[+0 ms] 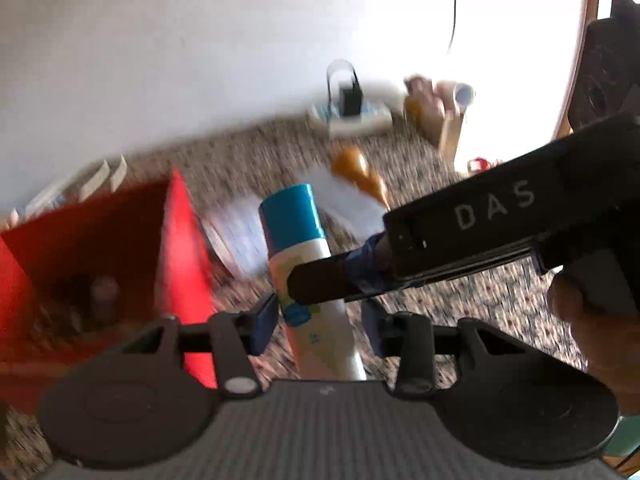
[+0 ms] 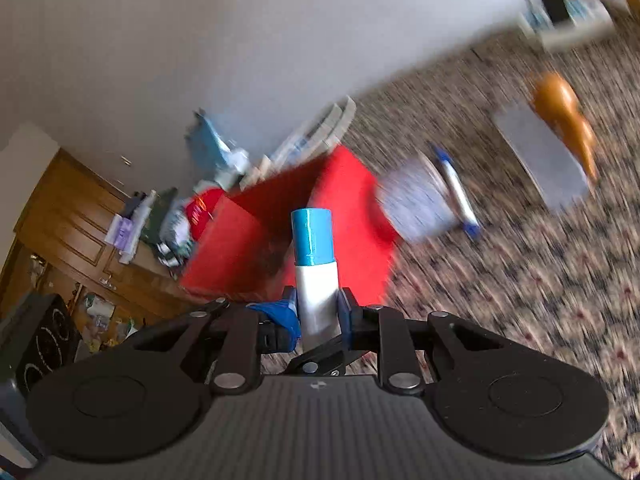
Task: Organize rigid objects
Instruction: 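Lift the lotion tube with the right gripper and carry it over the red box, then lower the tube into the red box and open the right gripper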
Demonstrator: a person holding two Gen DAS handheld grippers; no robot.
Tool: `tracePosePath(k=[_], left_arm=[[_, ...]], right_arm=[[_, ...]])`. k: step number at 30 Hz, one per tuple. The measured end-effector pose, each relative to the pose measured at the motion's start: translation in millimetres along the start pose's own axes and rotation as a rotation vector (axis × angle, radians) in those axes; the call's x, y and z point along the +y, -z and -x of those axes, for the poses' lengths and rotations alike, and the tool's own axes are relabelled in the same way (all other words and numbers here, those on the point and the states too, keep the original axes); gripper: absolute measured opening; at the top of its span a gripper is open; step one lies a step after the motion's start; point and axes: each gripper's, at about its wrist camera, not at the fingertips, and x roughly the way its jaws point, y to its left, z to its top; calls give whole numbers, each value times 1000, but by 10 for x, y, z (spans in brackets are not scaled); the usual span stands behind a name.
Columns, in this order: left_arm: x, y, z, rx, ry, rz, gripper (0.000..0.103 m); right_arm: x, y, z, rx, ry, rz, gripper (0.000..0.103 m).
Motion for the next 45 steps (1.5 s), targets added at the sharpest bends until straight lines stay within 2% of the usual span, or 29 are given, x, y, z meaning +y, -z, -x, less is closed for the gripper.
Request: tracePosePath(k=[3, 8, 13, 16, 19, 22, 23, 25, 30, 35, 39, 41, 45], left_arm=[[282, -155, 213, -69, -13, -13, 41], [910, -342, 487, -128, -52, -30, 41], [1561, -379, 610, -128, -106, -37, 41], [1967, -341, 523, -80, -118, -18, 41], [2262, -265, 314, -9, -132, -13, 41], [2481, -145, 99, 68, -149, -20, 41], [2550, -106, 25, 121, -178, -1, 41], [2660, -29, -113, 176, -170, 19, 41], [2851, 120, -315, 282, -162, 71, 41], [2962, 141, -380, 333, -130, 119, 43], [2970, 160, -381, 331, -124, 118, 45], [2976, 162, -378, 326, -123, 120, 54], [3006, 161, -355, 309, -114, 135, 59]], right_arm=[[272, -154, -148, -55, -7, 55, 3], [753, -326, -588, -114, -30, 135, 3], [1136, -403, -1163, -116, -46, 179, 3], [1258, -421, -1533, -89, -40, 180, 3], [1221, -423, -1948, -33, -27, 153, 3], [1202, -389, -2244, 29, -15, 120, 4], [1183, -382, -2344, 53, -8, 105, 4], [1138, -365, -2526, 107, 25, 62, 4], [1090, -357, -2765, 205, 44, -13, 4], [1132, -307, -2830, 236, 92, 3, 4], [1098, -296, -2813, 227, 102, -5, 4], [1044, -307, -2798, 223, 96, -43, 4], [1030, -296, -2751, 200, 107, -62, 4]])
